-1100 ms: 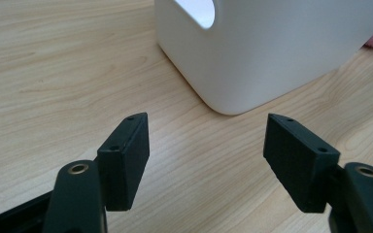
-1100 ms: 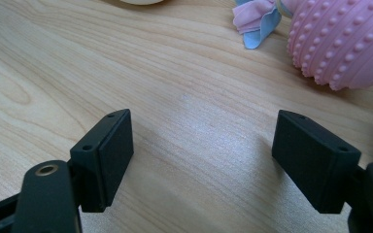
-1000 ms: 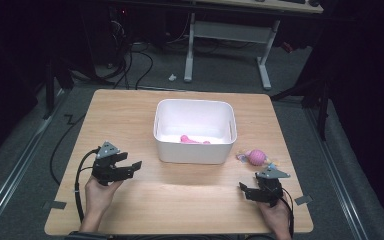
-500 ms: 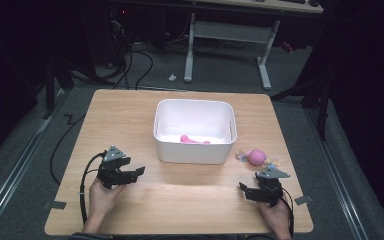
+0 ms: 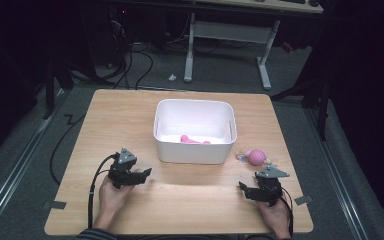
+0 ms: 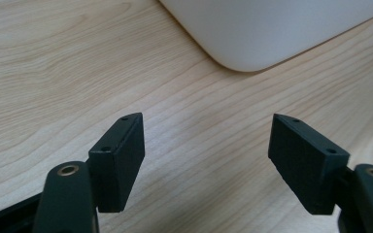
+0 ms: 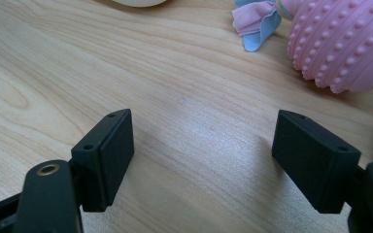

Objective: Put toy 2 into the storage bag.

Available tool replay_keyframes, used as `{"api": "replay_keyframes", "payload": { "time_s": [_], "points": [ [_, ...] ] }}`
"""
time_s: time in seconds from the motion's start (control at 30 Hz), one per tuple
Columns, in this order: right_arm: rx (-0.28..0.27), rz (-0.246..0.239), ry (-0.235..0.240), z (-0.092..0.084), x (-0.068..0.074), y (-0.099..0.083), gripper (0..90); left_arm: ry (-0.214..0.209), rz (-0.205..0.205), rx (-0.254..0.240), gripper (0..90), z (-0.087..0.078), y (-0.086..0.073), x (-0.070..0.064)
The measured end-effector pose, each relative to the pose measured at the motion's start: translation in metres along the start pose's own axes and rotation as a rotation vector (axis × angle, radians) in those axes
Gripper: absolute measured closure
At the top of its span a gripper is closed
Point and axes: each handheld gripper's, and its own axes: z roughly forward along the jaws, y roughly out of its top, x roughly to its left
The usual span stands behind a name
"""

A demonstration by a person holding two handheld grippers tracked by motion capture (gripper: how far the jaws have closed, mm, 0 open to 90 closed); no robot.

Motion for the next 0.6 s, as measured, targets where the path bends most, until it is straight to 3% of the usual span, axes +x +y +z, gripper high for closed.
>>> {"api": "replay_keyframes", "payload": {
  "time_s": [0.33, 0.6],
  "points": [
    [-0.001, 0.0, 0.001, 0.0, 0.0, 0.0, 23.5, 0.0, -0.027, -0.002, 29.7, 0.008, -0.008, 0.001],
    [0.0, 0.002, 0.003, 0.0, 0.0, 0.0, 23.3, 0.021, 0.011, 0.011, 29.0, 0.016, -0.01, -0.006]
  ]
}}
